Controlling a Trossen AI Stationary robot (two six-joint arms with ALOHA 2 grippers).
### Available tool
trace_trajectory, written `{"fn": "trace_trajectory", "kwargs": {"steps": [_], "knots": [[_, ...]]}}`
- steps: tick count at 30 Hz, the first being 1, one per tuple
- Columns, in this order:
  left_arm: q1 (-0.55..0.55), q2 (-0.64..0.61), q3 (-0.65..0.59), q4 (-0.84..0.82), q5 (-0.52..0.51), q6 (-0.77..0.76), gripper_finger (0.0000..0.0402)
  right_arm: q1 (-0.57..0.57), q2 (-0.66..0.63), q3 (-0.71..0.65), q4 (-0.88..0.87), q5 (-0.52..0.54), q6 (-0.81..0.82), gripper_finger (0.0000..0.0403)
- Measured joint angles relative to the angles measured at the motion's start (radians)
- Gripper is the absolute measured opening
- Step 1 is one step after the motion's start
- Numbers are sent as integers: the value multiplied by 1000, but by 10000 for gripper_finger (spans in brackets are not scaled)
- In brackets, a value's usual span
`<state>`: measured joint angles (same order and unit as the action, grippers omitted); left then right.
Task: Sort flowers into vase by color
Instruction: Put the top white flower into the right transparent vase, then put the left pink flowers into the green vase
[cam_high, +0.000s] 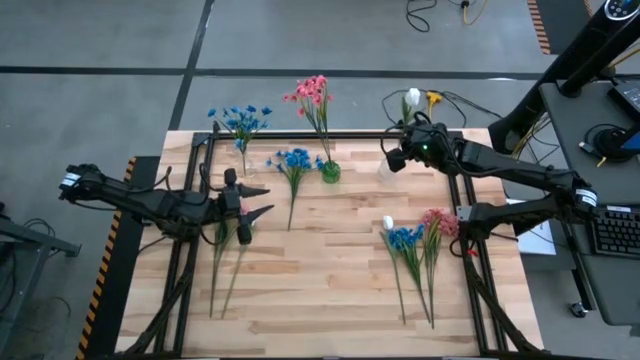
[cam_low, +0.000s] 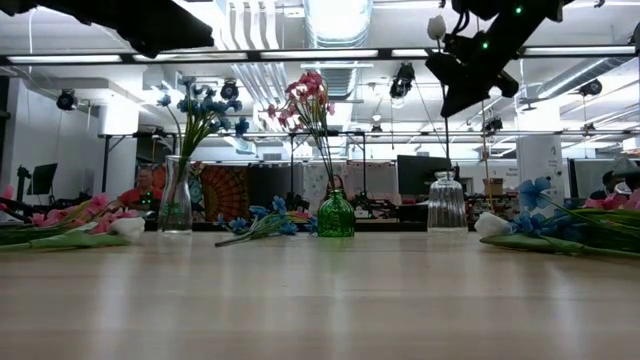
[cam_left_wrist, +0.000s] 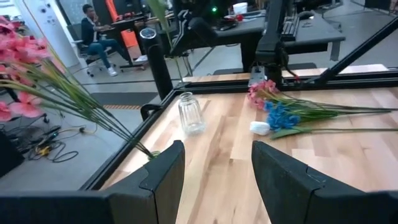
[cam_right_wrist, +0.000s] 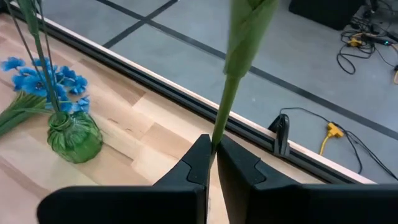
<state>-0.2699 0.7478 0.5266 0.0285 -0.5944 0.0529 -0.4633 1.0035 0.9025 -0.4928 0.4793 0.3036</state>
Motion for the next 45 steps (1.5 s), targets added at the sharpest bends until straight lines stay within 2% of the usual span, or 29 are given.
{"fn": "trace_trajectory", "kwargs": {"steps": [15,22,25,28,34,36,45], "knots": [[0,43,0,0,-4,-16,170,0,-8,-8,-2,-6,2,162],[0,53,1,-11,-58,-105,170,0,-49,9,-91,-8,43,206],[-2,53,2,-83,-48,-219,170,1,-72,22,-164,-8,83,217],[-2,54,2,-207,-2,-414,170,1,-85,22,-206,-16,107,223],[-4,79,2,-402,213,-792,170,0,-89,22,-241,-30,120,229],[-13,95,2,-436,276,-885,170,0,-89,22,-237,-59,120,229],[-134,214,3,-512,421,-1278,169,1,-92,23,-249,-218,113,229]]}}
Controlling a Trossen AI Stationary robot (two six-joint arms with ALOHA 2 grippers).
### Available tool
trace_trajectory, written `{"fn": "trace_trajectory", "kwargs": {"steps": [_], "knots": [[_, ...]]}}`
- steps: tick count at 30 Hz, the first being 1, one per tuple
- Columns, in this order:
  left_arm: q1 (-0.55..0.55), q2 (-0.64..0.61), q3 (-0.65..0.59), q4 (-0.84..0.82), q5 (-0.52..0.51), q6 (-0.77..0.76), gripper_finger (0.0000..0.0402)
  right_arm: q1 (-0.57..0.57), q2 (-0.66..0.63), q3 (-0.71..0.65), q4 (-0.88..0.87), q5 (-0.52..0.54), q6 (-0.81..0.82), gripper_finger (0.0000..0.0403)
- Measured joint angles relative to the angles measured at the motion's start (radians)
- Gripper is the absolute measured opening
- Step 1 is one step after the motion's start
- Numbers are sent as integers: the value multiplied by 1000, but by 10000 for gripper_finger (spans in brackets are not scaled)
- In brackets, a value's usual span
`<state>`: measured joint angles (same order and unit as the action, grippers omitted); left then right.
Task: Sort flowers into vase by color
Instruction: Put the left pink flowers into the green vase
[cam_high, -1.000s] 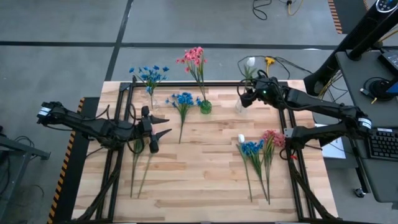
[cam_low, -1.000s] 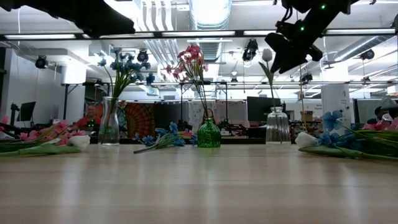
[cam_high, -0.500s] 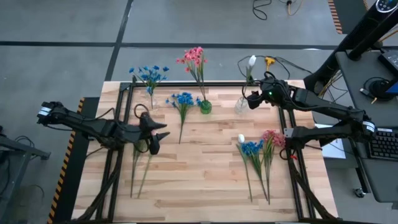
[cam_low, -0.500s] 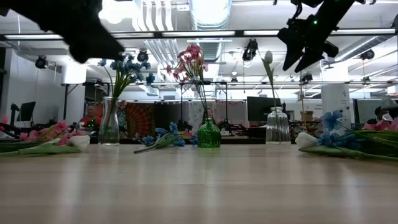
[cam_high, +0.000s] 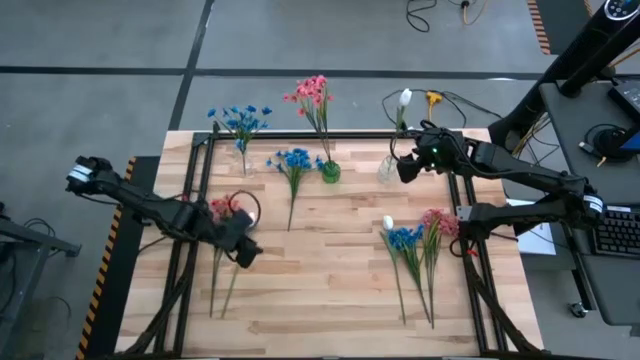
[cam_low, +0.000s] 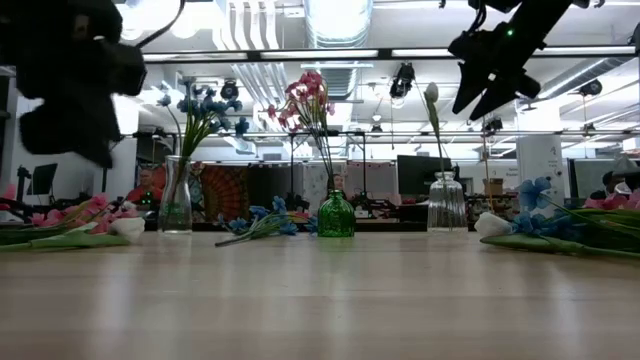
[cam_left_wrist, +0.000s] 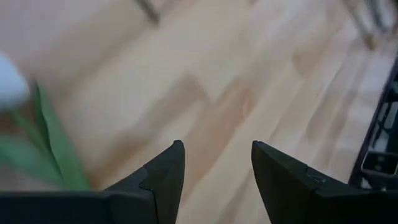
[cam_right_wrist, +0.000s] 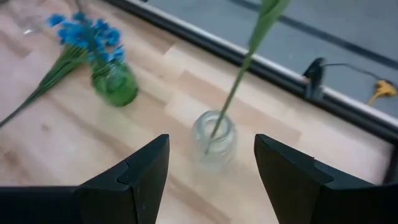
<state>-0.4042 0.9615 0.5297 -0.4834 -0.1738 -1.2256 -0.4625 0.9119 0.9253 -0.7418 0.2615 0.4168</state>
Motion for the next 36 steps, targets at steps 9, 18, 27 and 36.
{"fn": "trace_trajectory", "kwargs": {"steps": [9,18,27,36], "knots": [[-103,138,159,-232,97,-184,168,2,-2,1,-41,-27,-7,229],[-148,302,366,-650,91,-334,168,3,-2,1,-73,-30,-12,229],[-160,354,271,-630,142,-450,176,51,-1,1,-61,-26,-26,228],[-159,324,143,-577,165,-527,237,97,0,1,-60,-26,-24,228]]}}
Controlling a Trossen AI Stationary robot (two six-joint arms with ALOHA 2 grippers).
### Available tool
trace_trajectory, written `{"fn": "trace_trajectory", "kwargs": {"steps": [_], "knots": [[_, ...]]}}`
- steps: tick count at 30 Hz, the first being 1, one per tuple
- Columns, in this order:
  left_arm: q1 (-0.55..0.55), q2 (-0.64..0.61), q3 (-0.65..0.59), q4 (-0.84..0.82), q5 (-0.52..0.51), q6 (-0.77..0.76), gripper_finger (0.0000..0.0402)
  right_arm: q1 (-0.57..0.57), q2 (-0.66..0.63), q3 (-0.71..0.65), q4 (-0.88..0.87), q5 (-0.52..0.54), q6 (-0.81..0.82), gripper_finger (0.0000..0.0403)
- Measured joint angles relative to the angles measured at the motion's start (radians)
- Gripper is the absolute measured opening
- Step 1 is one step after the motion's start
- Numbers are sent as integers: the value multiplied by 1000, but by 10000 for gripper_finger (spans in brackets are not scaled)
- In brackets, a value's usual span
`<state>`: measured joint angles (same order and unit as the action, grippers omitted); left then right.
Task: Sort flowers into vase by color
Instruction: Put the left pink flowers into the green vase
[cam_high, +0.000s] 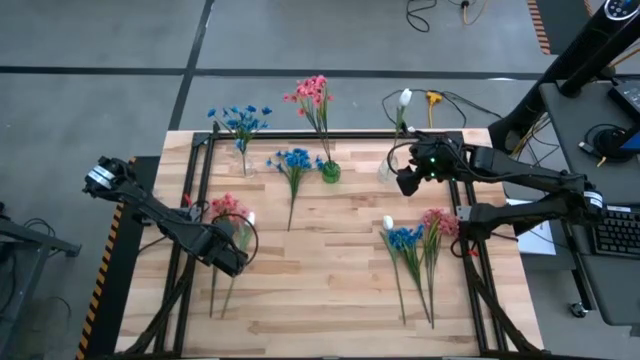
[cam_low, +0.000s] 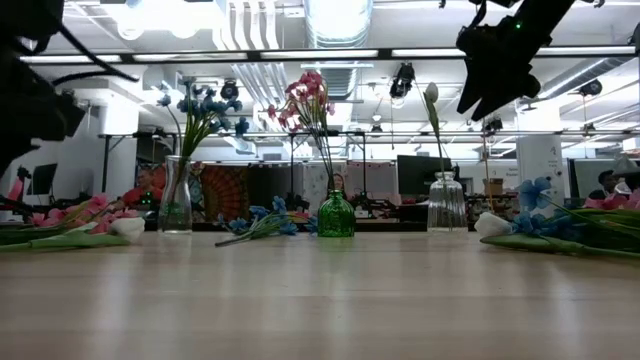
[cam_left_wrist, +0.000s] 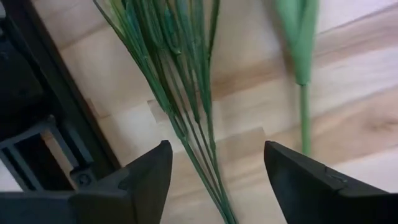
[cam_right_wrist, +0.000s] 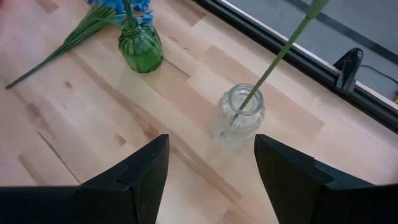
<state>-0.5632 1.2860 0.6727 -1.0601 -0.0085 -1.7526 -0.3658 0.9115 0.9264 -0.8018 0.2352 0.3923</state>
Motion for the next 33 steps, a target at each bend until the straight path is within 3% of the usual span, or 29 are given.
{"fn": "trace_trajectory", "kwargs": {"steps": [7,13,18,29,33], "knots": [[0,4,-75,43,-3,-48,249,0,0,0,15,0,0,228],[0,4,-113,82,-8,-47,230,0,0,0,22,0,0,228],[0,1,-139,130,-11,-58,180,0,0,0,23,0,-1,228],[0,4,-145,131,-37,-82,20,0,0,0,23,1,-11,228],[0,4,-145,126,-55,-83,7,0,0,0,22,1,-11,228]]}}
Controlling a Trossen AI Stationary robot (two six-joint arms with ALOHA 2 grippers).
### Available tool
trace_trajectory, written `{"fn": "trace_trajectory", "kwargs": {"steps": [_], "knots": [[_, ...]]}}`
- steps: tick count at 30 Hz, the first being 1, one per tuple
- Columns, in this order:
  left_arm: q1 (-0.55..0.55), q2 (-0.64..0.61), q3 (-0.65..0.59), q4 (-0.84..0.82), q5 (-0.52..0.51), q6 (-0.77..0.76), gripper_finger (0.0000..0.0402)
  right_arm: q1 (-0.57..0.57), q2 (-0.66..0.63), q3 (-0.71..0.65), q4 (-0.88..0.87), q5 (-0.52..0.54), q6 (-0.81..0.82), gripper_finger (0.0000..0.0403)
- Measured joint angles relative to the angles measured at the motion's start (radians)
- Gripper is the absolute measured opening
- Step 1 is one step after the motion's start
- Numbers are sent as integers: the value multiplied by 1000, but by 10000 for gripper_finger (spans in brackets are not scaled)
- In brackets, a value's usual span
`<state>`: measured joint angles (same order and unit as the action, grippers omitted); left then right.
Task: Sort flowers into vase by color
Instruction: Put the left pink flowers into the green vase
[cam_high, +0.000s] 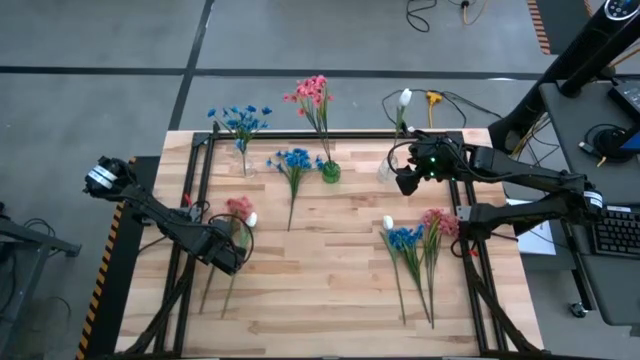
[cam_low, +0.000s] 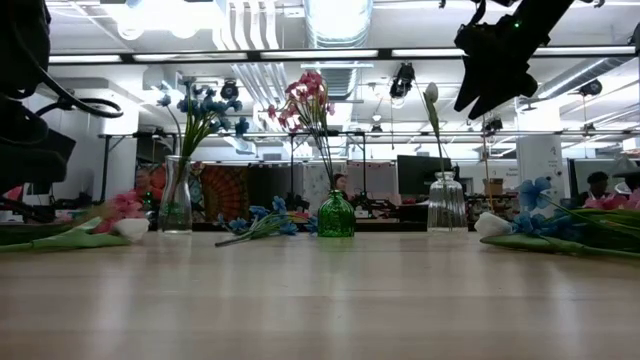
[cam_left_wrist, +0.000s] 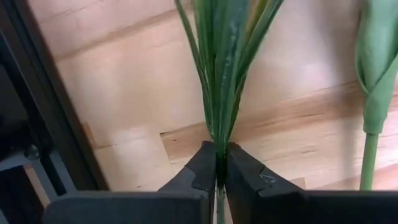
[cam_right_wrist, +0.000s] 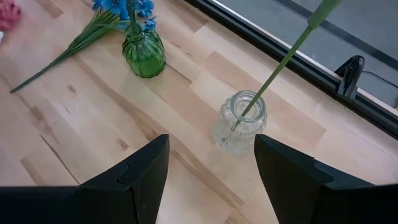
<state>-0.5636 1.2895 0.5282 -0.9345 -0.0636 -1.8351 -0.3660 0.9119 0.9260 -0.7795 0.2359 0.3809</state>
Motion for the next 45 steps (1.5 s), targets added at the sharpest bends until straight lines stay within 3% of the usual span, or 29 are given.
{"fn": "trace_trajectory", "kwargs": {"steps": [7,16,21,25,29,34,40,45], "knots": [[-7,-3,58,-79,-56,0,2,2,0,0,0,0,-17,228],[-9,-11,253,-362,-147,16,1,2,0,0,1,0,-33,228],[-12,-13,390,-523,-270,29,0,21,0,-1,7,1,-33,228],[-14,-27,501,-530,-412,154,0,55,-6,-1,19,1,-38,228],[-16,-58,599,-408,-577,424,0,115,-16,-1,69,1,-49,228],[-16,-124,634,-75,-681,939,0,227,-21,-40,227,1,-112,228],[-13,-236,508,330,-667,1460,0,353,-21,-148,504,0,-192,228],[8,-295,347,668,-657,1695,0,443,-11,-214,722,0,-269,228]]}}
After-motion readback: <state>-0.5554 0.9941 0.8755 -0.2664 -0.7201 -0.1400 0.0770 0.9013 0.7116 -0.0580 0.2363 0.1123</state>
